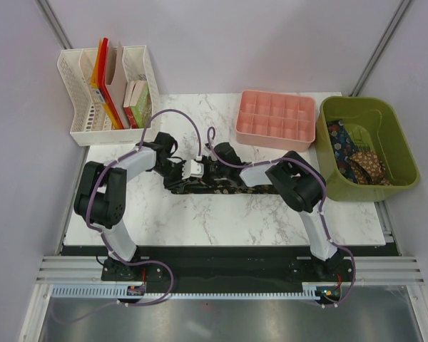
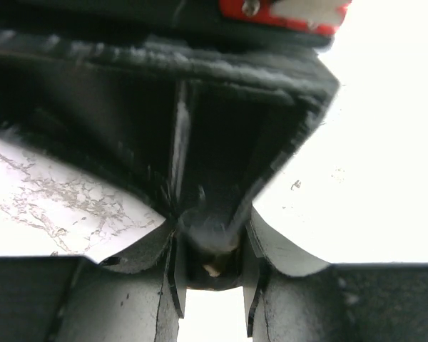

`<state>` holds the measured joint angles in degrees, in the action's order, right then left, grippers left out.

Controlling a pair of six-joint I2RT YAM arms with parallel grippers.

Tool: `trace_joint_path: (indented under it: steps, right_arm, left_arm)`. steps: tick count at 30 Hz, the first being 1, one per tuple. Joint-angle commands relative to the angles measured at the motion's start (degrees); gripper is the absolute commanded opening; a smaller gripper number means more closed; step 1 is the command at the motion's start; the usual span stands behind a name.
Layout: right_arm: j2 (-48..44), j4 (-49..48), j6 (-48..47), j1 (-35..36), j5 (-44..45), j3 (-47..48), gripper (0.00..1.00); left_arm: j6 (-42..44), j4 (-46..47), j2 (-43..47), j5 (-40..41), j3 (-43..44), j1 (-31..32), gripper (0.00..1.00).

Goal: Roll the ties
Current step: Roll the tie at the center of the board.

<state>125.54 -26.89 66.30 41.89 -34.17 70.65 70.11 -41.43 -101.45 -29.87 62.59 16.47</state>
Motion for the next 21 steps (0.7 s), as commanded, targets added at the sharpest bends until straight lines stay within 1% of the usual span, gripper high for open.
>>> trace_joint_path:
  steps: [1,2,3,5,6,9,10,13,21]
  right_arm:
    - [0.06,2.89,-2.93,0.13,2.0,2.65,0.2]
    - [0.06,4.29,-3.72,0.04,2.27,2.82,0.17]
    - [-0.03,5.7,-4.42,-0.05,2.62,3.09,0.1]
    - [0.06,9.39,-7.13,-0.49,3.41,3.87,0.05]
    - [0.15,10.97,-8.2,-0.49,3.85,4.23,0.0]
    - [0.41,14.93,-10.84,-1.19,5.52,4.58,0.0]
    - [0.76,15.38,-11.11,-1.28,5.52,4.23,0.0]
    - [1.55,16.26,-11.55,-1.81,5.78,3.44,0.0]
    - [2.78,18.1,-13.57,-2.6,6.49,3.09,0.0]
  left_arm:
    - [0.12,-0.05,-2.7,5.26,-2.38,0.32,0.31]
    - [0.21,0.03,-2.61,5.26,-2.38,0.14,0.31]
    - [0.12,-0.05,-2.53,5.17,-2.38,0.14,0.32]
    - [0.38,0.03,-2.44,5.08,-2.47,0.14,0.34]
    - [0.3,0.03,-2.26,4.91,-2.47,0.06,0.34]
    - [-0.06,0.03,-1.47,4.03,-1.95,-0.03,0.45]
    - [-0.06,-0.05,-0.69,3.77,-1.86,-0.03,0.51]
    - [-0.76,-0.05,0.46,2.27,-1.24,-0.12,0.58]
    - [-2.25,-0.41,2.31,-0.27,0.52,-0.12,0.68]
